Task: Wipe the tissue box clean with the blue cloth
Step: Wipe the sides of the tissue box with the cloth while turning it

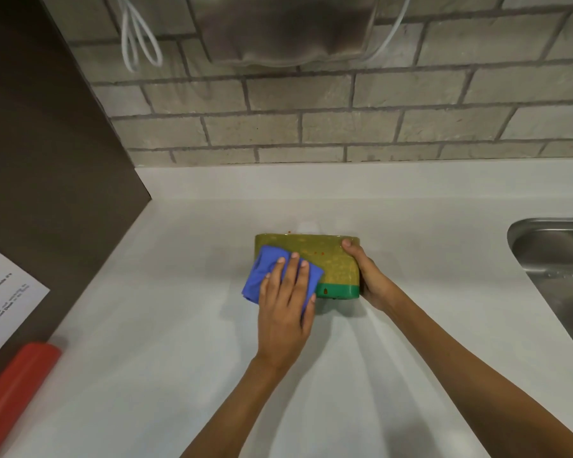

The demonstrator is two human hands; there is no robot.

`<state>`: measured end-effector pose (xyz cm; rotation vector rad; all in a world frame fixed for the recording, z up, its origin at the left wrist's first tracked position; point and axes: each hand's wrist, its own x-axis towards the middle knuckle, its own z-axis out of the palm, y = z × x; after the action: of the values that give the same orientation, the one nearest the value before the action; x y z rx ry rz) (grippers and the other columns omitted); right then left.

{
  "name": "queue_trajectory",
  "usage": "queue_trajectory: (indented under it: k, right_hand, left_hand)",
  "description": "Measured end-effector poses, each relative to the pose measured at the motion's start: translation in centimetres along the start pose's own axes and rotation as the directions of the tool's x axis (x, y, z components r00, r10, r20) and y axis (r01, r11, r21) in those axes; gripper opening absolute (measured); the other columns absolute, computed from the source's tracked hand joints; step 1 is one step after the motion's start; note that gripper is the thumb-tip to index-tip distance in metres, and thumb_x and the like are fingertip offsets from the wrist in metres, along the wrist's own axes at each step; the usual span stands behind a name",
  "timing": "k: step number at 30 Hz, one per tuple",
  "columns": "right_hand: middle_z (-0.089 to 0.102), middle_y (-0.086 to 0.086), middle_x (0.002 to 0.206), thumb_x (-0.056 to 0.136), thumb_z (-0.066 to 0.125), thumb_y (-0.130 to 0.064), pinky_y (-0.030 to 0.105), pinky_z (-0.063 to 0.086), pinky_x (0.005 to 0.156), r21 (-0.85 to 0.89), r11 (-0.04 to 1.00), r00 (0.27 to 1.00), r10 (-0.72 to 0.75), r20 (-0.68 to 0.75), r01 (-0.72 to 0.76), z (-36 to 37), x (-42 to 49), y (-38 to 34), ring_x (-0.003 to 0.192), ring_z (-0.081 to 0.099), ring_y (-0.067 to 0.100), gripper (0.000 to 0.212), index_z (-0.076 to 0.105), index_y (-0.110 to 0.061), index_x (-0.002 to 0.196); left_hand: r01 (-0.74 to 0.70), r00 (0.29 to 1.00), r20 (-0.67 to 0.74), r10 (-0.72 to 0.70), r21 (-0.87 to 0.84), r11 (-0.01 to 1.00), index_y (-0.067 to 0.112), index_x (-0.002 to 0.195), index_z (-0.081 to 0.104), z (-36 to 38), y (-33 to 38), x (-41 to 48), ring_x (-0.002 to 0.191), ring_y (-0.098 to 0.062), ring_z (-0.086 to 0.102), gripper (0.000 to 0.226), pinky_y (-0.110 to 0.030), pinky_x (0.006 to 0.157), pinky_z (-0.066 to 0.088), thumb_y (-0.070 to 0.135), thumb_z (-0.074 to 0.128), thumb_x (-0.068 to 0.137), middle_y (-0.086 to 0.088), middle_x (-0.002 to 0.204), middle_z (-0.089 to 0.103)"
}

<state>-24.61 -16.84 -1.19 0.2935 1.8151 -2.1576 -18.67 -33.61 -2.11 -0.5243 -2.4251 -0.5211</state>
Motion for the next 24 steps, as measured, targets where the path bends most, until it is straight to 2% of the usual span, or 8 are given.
queue_trajectory:
  k: [3,7,10,13,16,18,22,24]
  right_hand:
    - [0.070,0.010,0.114,0.058,0.063,-0.067,0.045,0.047,0.099,-0.003,1.000,1.000,0.006,-0.002,-0.006,-0.3,0.2,0.0,0.109,0.064,0.027,0.062,0.067,-0.025,0.104]
    - [0.072,0.007,0.108,0.057,0.063,-0.070,0.041,0.050,0.094,-0.030,1.000,1.000,0.003,-0.004,-0.003,-0.6,0.2,0.2,0.104,0.066,0.025,0.064,0.068,-0.025,0.102]
    - [0.070,0.006,0.110,0.050,0.064,-0.071,0.038,0.052,0.088,-0.037,0.999,1.000,-0.010,-0.025,0.009,-0.6,0.1,0.3,0.103,0.065,0.022,0.073,0.063,-0.024,0.105]
    - [0.065,0.007,0.114,0.053,0.059,-0.066,0.033,0.052,0.080,-0.046,0.999,1.000,0.002,-0.030,-0.003,-0.4,-0.1,0.1,0.104,0.063,0.022,0.082,0.054,-0.017,0.118]
    - [0.066,0.006,0.111,0.054,0.058,-0.065,0.031,0.053,0.077,-0.047,0.999,1.000,0.005,-0.027,-0.007,-0.3,-0.3,0.0,0.102,0.063,0.021,0.081,0.053,-0.017,0.118]
    - [0.068,0.003,0.107,0.051,0.060,-0.067,0.030,0.053,0.076,-0.040,0.999,1.000,-0.002,-0.026,0.001,-0.2,-0.4,0.0,0.100,0.065,0.018,0.076,0.058,-0.020,0.111]
    - [0.070,0.004,0.109,0.048,0.063,-0.070,0.033,0.053,0.083,-0.040,0.999,1.000,-0.023,-0.011,0.023,-0.3,-0.3,0.2,0.101,0.066,0.019,0.084,0.060,-0.019,0.115]
    - [0.069,0.004,0.110,0.049,0.062,-0.068,0.031,0.053,0.079,-0.048,0.999,1.000,-0.018,-0.015,0.017,-0.5,-0.2,0.2,0.100,0.065,0.018,0.089,0.056,-0.016,0.121]
  left_hand:
    - [-0.085,0.996,0.030,0.084,0.058,0.995,0.009,0.131,0.040,0.5,1.3,0.3,0.130,-0.026,0.034,0.044,-0.038,0.103,0.029,0.032,0.021,0.099,-0.014,0.133,0.058]
    - [-0.199,0.980,0.038,0.195,0.153,0.968,0.017,0.131,0.043,0.4,-0.1,0.0,0.130,-0.026,0.035,0.042,-0.039,0.106,0.027,0.036,0.024,0.098,-0.012,0.133,0.058]
    - [-0.018,1.000,-0.021,0.020,0.098,0.995,0.023,0.132,0.044,-0.4,-1.8,0.1,0.133,-0.034,0.030,0.044,-0.044,0.109,0.024,0.043,0.031,0.095,-0.021,0.139,0.048]
    - [0.241,0.969,-0.060,-0.241,-0.015,0.970,0.021,0.131,0.053,-1.2,-2.0,1.3,0.129,-0.044,0.037,0.045,-0.051,0.104,0.035,0.038,0.041,0.092,-0.026,0.143,0.042]
    - [0.348,0.936,-0.046,-0.349,-0.030,0.937,0.015,0.127,0.059,-1.5,-1.0,3.4,0.119,-0.047,0.048,0.045,-0.051,0.096,0.046,0.031,0.042,0.089,-0.025,0.140,0.047]
    - [0.294,0.956,-0.025,-0.293,0.044,0.955,0.016,0.128,0.058,-1.2,0.1,4.1,0.120,-0.046,0.049,0.046,-0.050,0.095,0.046,0.031,0.041,0.088,-0.022,0.139,0.049]
    - [-0.002,1.000,0.004,0.002,0.115,0.993,0.017,0.127,0.059,-0.5,0.3,2.2,0.128,-0.039,0.045,0.046,-0.050,0.099,0.044,0.033,0.046,0.086,-0.017,0.136,0.054]
    - [0.005,1.000,-0.018,-0.003,0.108,0.994,0.019,0.126,0.060,-0.7,-1.1,1.1,0.126,-0.034,0.042,0.044,-0.047,0.096,0.045,0.033,0.049,0.086,-0.016,0.135,0.056]
